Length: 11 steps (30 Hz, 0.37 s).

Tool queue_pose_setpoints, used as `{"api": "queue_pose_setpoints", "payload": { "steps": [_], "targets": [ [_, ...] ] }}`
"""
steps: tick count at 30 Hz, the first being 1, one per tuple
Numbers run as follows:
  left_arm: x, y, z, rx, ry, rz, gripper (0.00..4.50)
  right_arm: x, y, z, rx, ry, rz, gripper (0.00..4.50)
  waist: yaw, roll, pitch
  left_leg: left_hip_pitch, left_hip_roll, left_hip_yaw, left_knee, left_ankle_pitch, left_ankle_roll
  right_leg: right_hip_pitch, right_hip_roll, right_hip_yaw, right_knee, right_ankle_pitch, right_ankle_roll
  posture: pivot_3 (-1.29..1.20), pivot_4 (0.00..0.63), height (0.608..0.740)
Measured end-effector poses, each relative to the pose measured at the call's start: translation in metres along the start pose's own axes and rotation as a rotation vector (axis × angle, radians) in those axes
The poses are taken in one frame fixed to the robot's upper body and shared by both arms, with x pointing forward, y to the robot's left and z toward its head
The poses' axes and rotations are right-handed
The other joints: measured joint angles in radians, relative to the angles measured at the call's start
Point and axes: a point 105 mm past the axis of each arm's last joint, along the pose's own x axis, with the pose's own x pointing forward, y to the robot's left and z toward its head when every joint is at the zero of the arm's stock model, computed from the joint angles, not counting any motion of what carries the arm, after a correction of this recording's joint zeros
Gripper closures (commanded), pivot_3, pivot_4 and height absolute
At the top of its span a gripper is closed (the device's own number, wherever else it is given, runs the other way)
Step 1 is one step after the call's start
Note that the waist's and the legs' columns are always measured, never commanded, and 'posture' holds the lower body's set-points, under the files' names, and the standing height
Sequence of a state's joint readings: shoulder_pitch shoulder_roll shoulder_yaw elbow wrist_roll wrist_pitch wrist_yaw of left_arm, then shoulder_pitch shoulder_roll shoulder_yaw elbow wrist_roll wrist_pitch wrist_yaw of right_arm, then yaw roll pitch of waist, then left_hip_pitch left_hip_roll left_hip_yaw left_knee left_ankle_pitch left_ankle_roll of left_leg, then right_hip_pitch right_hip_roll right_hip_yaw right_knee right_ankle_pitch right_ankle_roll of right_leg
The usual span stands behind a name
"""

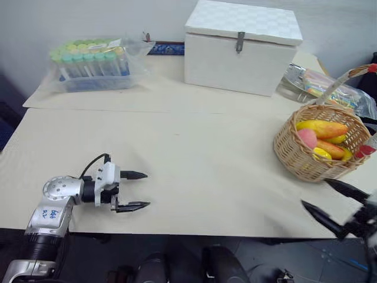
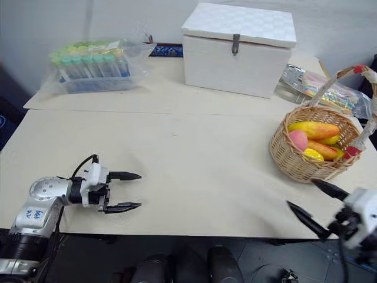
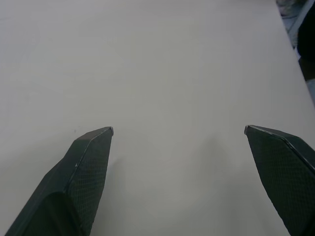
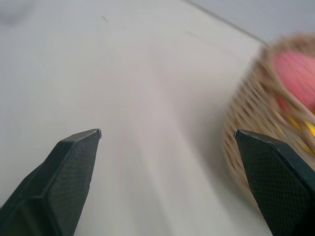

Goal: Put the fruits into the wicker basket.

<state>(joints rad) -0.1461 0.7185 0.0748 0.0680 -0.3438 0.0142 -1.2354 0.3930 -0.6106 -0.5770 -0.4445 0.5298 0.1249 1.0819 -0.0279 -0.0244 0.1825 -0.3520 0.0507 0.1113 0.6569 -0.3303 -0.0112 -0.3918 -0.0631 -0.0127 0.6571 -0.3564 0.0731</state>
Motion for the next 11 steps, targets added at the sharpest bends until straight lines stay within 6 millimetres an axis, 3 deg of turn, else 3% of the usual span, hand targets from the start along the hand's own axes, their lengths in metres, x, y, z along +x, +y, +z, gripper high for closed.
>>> {"api": "queue_pose_setpoints", "payload": {
  "steps": [4, 7, 11],
  "targets": [
    [-0.004, -0.01, -0.005, -0.002, 0.015, 0.046, 0.0, 0.049, 0.027, 0.002, -0.097, -0.095, 0.297, 0.04, -0.001, 0.0, 0.0, 0.0, 0.0, 0.0, 0.002, 0.0, 0.0, -0.001, 0.0, 0.0, 0.001, 0.0, 0.0, 0.0, 0.15, 0.74],
    [-0.005, -0.009, -0.002, 0.02, 0.022, 0.088, 0.0, 0.08, 0.016, 0.002, -0.183, -0.146, 0.343, 0.04, -0.001, 0.0, 0.0, 0.0, 0.0, 0.0, 0.003, -0.001, 0.0, 0.0, 0.0, -0.001, 0.001, 0.0, 0.0, 0.0, 0.15, 0.74],
    [-0.004, -0.005, 0.003, 0.007, 0.009, 0.129, 0.0, 0.103, 0.003, -0.005, -0.262, -0.16, 0.366, 0.04, 0.002, 0.0, 0.0, -0.001, 0.0, -0.001, 0.005, -0.001, 0.001, 0.0, 0.0, -0.002, 0.002, 0.0, 0.0, 0.0, 0.15, 0.74]
  ]
}}
